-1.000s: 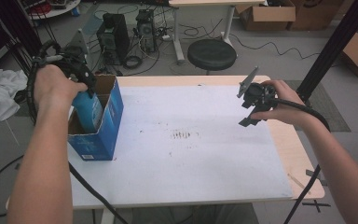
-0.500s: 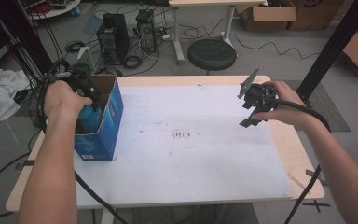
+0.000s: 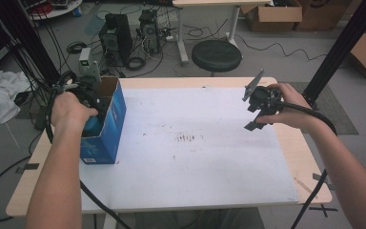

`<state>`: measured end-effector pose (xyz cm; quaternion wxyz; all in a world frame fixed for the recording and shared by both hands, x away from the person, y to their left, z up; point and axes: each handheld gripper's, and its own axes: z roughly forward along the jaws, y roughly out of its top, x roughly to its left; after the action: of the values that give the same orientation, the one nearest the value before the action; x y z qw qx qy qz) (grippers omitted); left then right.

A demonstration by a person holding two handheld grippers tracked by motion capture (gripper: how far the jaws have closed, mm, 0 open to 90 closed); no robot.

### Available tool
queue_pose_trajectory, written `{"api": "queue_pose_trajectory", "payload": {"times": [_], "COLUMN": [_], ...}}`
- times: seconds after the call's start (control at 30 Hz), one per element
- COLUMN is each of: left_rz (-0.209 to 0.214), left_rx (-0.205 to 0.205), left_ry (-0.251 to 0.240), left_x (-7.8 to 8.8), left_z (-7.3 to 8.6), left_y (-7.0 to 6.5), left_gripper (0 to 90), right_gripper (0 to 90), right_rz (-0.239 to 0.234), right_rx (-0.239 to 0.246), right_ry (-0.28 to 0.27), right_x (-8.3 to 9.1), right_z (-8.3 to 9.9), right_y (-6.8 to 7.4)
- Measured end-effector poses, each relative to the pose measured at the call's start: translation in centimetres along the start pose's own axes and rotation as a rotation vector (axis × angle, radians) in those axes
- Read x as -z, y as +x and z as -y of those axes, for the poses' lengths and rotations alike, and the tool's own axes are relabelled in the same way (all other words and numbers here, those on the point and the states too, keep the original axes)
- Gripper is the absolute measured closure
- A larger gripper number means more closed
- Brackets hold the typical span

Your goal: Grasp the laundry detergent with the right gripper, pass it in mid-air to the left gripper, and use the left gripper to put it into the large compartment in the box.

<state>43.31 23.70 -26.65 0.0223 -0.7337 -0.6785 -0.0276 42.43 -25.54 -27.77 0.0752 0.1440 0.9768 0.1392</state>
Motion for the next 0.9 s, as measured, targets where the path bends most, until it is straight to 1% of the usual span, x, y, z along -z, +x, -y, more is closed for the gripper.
{"api": "queue_pose_trajectory", "payload": {"times": [0.07, 0.23, 0.33, 0.37, 0.43, 0.6, 0.9], "left_rz": [0.0, -0.001, 0.0, 0.005, 0.004, 0.004, 0.008], "left_rx": [0.0, -0.004, -0.003, 0.004, 0.001, -0.001, -0.005], "left_ry": [0.002, -0.001, -0.003, -0.004, -0.003, -0.008, -0.002], "left_x": [-0.25, -0.21, -0.24, -0.28, -0.29, -0.32, -0.41], "left_z": [0.0, 0.01, 0.05, 0.1, 0.12, 0.28, 0.42], "left_y": [0.0, -0.03, -0.02, 0.02, 0.08, 0.12, 0.05], "left_gripper": [38.7, 38.7, 38.7, 38.7, 38.6, 38.6, 37.9], "right_gripper": [25.3, 25.3, 25.3, 25.3, 25.4, 25.3, 25.3], "right_rz": [0.001, 0.0, 0.0, 0.0, -0.001, -0.002, -0.006], "right_rx": [0.0, -0.002, 0.0, 0.0, -0.005, 0.002, 0.003], "right_ry": [0.0, 0.0, -0.002, -0.001, -0.003, -0.007, 0.003], "right_x": [-0.01, -0.02, -0.06, -0.08, -0.09, -0.2, -0.45], "right_z": [0.02, 0.06, 0.11, 0.12, 0.15, 0.16, 0.04], "right_y": [0.0, 0.01, 0.05, 0.06, 0.11, 0.07, 0.26]}}
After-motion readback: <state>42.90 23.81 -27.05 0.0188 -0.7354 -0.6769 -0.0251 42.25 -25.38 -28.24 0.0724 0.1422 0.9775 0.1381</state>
